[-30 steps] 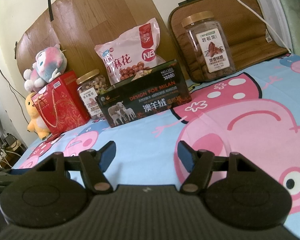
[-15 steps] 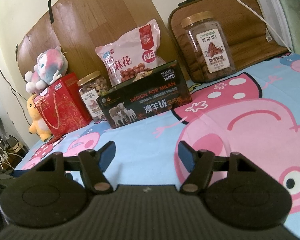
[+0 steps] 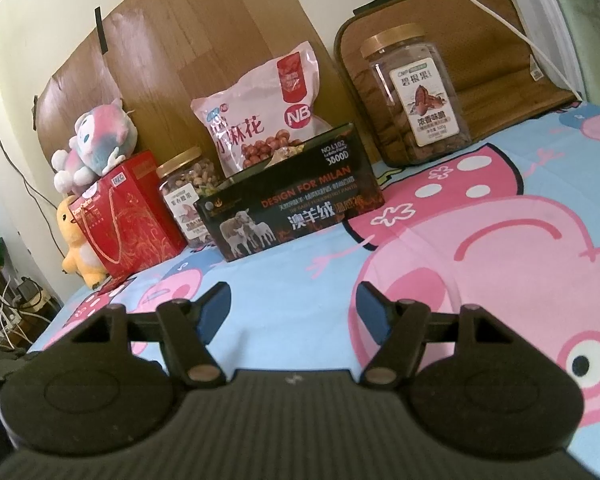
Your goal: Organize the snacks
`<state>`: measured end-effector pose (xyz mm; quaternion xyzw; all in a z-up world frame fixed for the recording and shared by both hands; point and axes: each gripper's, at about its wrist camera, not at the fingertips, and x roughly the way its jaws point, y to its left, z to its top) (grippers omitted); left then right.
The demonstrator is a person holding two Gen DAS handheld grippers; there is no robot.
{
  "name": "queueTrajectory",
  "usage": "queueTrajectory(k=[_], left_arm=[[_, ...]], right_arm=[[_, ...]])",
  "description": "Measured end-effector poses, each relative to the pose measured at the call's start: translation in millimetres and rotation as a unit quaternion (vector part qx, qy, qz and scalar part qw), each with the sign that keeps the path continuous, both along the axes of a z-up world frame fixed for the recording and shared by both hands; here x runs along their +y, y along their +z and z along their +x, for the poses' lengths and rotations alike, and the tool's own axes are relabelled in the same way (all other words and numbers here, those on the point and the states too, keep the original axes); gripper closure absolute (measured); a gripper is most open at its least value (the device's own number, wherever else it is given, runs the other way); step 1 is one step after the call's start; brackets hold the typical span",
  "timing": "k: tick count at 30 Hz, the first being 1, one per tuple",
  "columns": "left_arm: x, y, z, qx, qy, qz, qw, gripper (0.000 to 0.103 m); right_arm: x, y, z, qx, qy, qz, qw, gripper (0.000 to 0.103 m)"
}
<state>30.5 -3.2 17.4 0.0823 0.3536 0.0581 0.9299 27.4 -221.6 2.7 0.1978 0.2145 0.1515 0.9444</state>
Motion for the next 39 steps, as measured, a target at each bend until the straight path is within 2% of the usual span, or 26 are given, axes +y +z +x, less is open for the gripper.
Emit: queueTrajectory(k=[5,14,20,39], left_arm=[[-5,7,-3,-0.002,-0.011,-0.005,0.9999,0.000],[-10,14,-11,0.000,-0.022,-0.020,0.9996,0.000],[-11,20,-16,-0.008,-0.016,-0.014,0.9997,0.000],[-11,16,-13,0.000,-0.007,-0.012,0.9999,0.000]], right_arm=[[-4,5,-1,0.012,-0.010,-0.003,1.000,0.032],[-13,27,-15,-0.019,-0.013,0.010,1.000,0.031],[-14,30,-20,-0.024,-0.011,0.012,1.000,0.031],[-15,28,-22,-0.022,-0.010,0.015,1.000,0.031]])
